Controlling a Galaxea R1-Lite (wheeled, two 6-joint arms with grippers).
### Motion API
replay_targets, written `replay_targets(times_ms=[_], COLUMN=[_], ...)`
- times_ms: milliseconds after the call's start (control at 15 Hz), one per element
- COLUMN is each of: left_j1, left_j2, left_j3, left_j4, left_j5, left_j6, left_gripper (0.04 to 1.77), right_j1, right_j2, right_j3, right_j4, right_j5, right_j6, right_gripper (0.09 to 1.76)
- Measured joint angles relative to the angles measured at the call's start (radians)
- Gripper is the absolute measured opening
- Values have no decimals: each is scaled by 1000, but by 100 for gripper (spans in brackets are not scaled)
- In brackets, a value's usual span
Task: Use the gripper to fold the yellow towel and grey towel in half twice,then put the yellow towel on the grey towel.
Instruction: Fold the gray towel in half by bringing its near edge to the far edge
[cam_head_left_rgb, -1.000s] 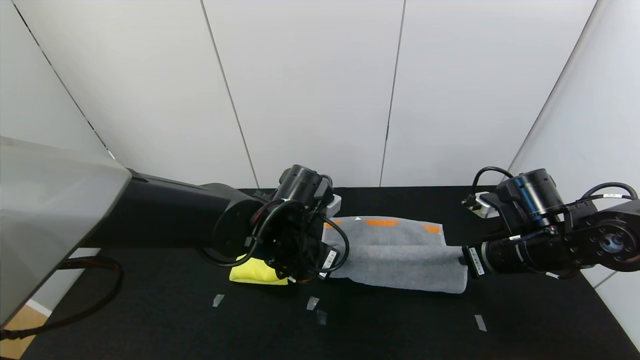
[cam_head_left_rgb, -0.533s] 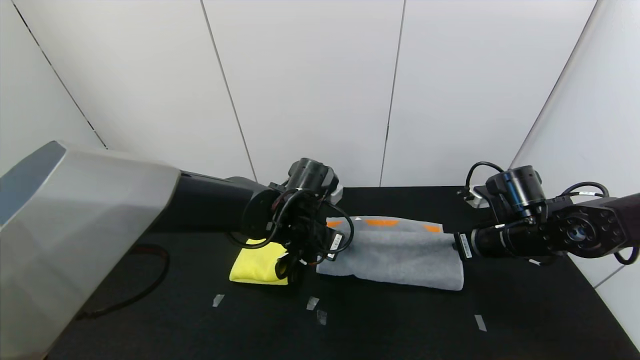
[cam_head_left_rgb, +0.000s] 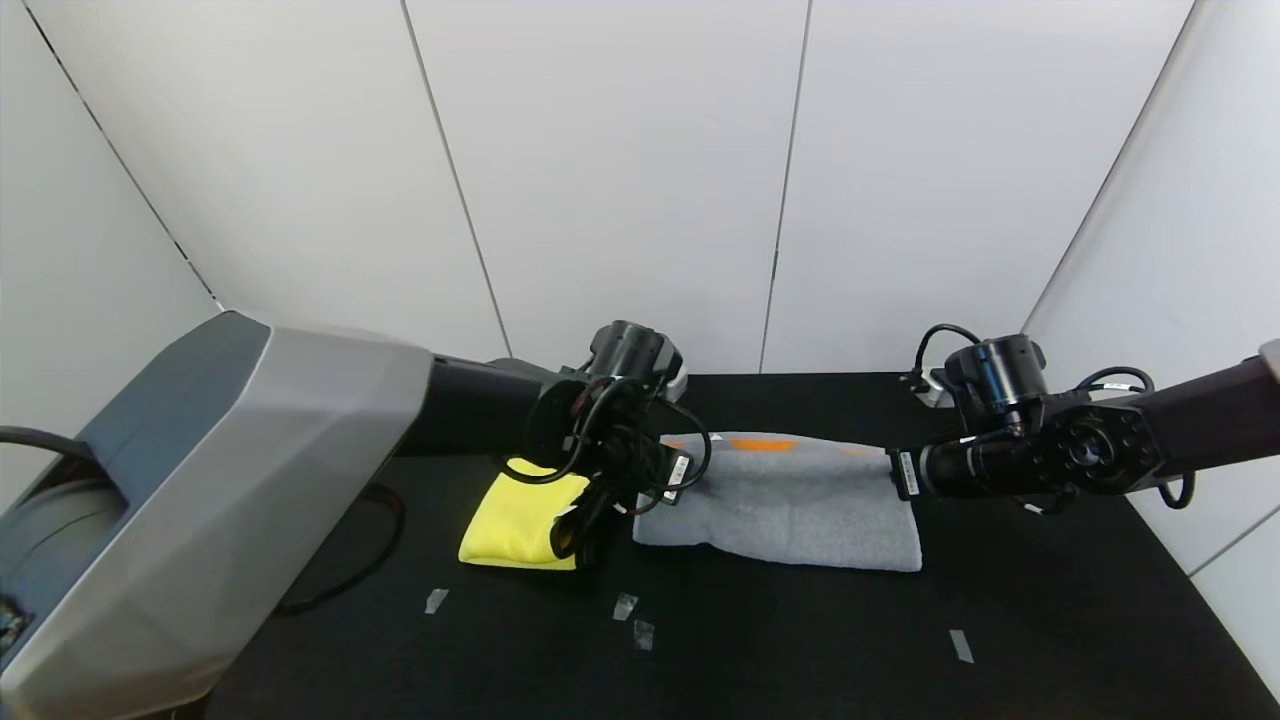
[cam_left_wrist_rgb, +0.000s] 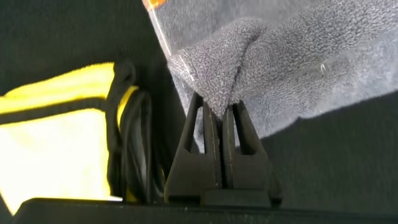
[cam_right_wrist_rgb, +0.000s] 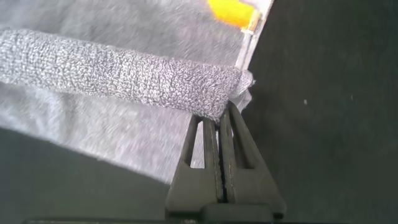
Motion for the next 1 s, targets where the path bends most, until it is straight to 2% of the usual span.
replay_targets(times_ms=[133,200,267,400,600,800,1000], left_j1=[3,4,5,6,4,-1,-1], left_j2=[24,33,39,46,47,43,38], left_j3=[-22,-29,-34,-39,-40,-40,-34], left_j4=[0,-1,0,4,7,10,11], left_j5=[1,2,3,3,3,2,2], left_j6=[0,0,0,1,3,3,3], left_gripper=[12,32,48,77,107,128,141], right_j1=[-4,-5,-5,-4,-1,-1,3], right_j2=[26,35,41,49,52,50,44], right_j3=[-16,-19,-20,-22,-22,-19,-13], right_j4=[-14,-23,-27,-31,-32,-31,-25], right_j5=[-1,-1,-2,-2,-1,-1,0], right_j6=[-1,-1,-1,0,0,0,4], right_gripper=[14,14,23,57,93,118,135])
